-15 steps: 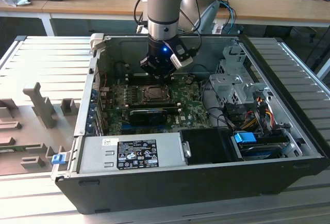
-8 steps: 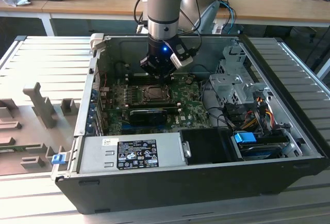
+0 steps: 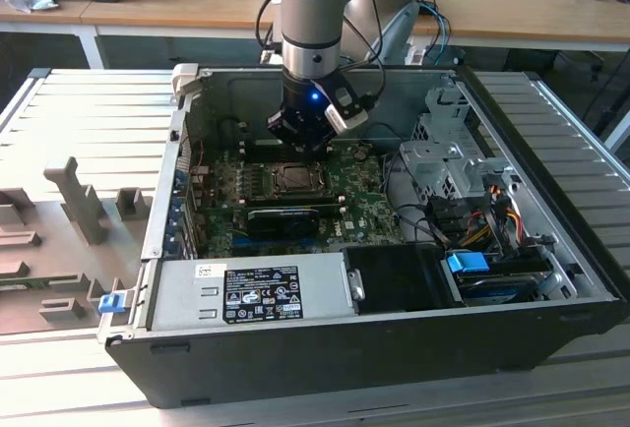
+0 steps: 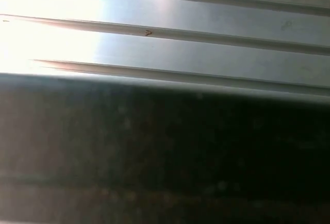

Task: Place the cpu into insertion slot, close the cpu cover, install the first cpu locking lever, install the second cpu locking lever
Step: 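Install the first cpu locking lever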

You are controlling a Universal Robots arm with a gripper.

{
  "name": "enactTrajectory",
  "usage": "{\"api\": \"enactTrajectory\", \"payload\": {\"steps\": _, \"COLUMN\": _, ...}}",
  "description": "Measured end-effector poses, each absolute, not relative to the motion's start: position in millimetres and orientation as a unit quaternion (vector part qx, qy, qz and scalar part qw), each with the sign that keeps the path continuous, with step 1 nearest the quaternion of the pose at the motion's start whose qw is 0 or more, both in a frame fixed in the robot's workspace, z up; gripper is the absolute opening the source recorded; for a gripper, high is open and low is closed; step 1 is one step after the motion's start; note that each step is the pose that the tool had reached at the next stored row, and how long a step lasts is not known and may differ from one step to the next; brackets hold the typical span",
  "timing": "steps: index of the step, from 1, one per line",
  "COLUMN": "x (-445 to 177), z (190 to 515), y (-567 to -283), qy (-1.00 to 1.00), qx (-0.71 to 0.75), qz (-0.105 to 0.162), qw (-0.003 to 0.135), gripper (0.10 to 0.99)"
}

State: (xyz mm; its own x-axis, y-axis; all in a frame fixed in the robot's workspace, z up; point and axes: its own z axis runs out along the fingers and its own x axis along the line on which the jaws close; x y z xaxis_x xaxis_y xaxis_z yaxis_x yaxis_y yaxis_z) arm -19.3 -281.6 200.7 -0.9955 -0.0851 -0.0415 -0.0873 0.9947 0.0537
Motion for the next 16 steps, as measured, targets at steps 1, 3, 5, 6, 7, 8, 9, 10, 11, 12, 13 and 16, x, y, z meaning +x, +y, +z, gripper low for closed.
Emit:
{"api": "enactTrajectory", "payload": {"steps": 1, "x": -19.4, "z": 200.2, "y": -281.7, "qy": 0.999, "qx": -0.043, "qz": 0.027, "qw": 0.019, "gripper": 0.106}}
{"api": "enactTrajectory", "payload": {"steps": 3, "x": -19.4, "z": 200.0, "y": -281.7, "qy": 0.998, "qx": -0.043, "qz": 0.028, "qw": 0.020, "gripper": 0.106}}
{"api": "enactTrajectory", "payload": {"steps": 5, "x": -19.3, "z": 200.3, "y": -281.6, "qy": 0.998, "qx": -0.043, "qz": 0.030, "qw": 0.020, "gripper": 0.106}}
{"api": "enactTrajectory", "payload": {"steps": 6, "x": -19.2, "z": 200.7, "y": -281.5, "qy": 0.998, "qx": -0.043, "qz": 0.031, "qw": 0.020, "gripper": 0.106}}
{"api": "enactTrajectory", "payload": {"steps": 7, "x": -19.1, "z": 201.6, "y": -281.3, "qy": 0.998, "qx": -0.043, "qz": 0.032, "qw": 0.020, "gripper": 0.106}}
{"api": "enactTrajectory", "payload": {"steps": 8, "x": -19.3, "z": 204.6, "y": -281.5, "qy": 0.998, "qx": -0.043, "qz": 0.032, "qw": 0.020, "gripper": 0.106}}
{"api": "enactTrajectory", "payload": {"steps": 9, "x": -19.3, "z": 208.8, "y": -281.5, "qy": 0.998, "qx": -0.043, "qz": 0.032, "qw": 0.020, "gripper": 0.106}}
{"api": "enactTrajectory", "payload": {"steps": 10, "x": -19.3, "z": 213.0, "y": -281.6, "qy": 0.998, "qx": -0.043, "qz": 0.032, "qw": 0.020, "gripper": 0.106}}
{"api": "enactTrajectory", "payload": {"steps": 11, "x": -19.3, "z": 216.0, "y": -281.6, "qy": 0.998, "qx": -0.043, "qz": 0.032, "qw": 0.020, "gripper": 0.106}}
{"api": "enactTrajectory", "payload": {"steps": 12, "x": -19.3, "z": 217.4, "y": -281.5, "qy": 0.998, "qx": -0.043, "qz": 0.032, "qw": 0.020, "gripper": 0.106}}
{"api": "enactTrajectory", "payload": {"steps": 13, "x": -19.3, "z": 217.4, "y": -281.8, "qy": 0.998, "qx": -0.043, "qz": 0.032, "qw": 0.020, "gripper": 0.106}}
{"api": "enactTrajectory", "payload": {"steps": 16, "x": -19.3, "z": 217.5, "y": -284.4, "qy": 0.998, "qx": -0.043, "qz": 0.032, "qw": 0.020, "gripper": 0.106}}
